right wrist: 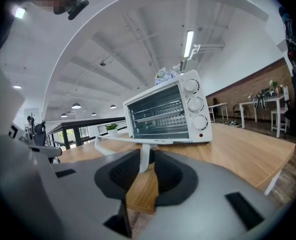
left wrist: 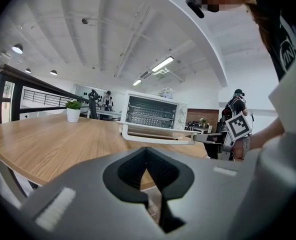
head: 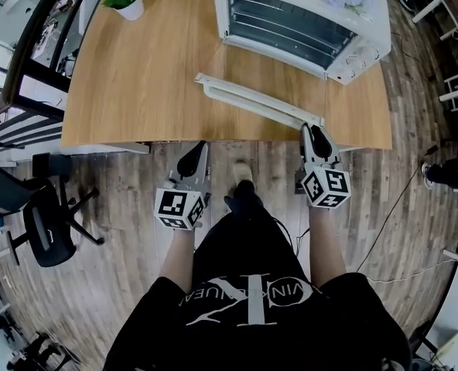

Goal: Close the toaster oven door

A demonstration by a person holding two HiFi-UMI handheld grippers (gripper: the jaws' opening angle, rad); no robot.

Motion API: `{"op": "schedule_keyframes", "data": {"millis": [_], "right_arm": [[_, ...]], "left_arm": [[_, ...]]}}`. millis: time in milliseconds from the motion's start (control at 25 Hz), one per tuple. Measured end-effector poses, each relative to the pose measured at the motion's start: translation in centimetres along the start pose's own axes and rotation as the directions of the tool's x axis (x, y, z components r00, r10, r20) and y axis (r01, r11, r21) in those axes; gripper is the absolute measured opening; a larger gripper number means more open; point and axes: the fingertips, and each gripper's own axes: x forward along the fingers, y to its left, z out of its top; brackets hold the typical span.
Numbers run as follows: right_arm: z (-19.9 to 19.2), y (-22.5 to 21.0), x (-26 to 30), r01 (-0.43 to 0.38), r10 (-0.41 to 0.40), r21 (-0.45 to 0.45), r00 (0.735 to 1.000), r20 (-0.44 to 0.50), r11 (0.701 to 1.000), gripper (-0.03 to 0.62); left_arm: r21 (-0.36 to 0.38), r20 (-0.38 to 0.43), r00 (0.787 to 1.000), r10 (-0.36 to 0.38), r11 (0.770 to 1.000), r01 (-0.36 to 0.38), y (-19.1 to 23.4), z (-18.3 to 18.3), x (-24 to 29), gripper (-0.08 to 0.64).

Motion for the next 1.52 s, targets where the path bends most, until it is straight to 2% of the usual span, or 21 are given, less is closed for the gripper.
{"op": "schedule_keyframes", "data": {"millis": [800,1520], "right_arm": [[6.1,-0.3,0.7,0.009,-0.008,-0.021,0.999,0.039,1.0,0.098],[10.5,-1.2,2.2,0.031,-0.027,-0.037,0.996,0.085,0.999,0.097]], "left_arm": [[-0.026,0.035,0.999,0.002,1.0,-0.001,0.7,3.7,2.1,0.011],[-0.011,0.067,0.998,-0.001,1.0,0.002,2.6,7.0,5.2,0.011]]}}
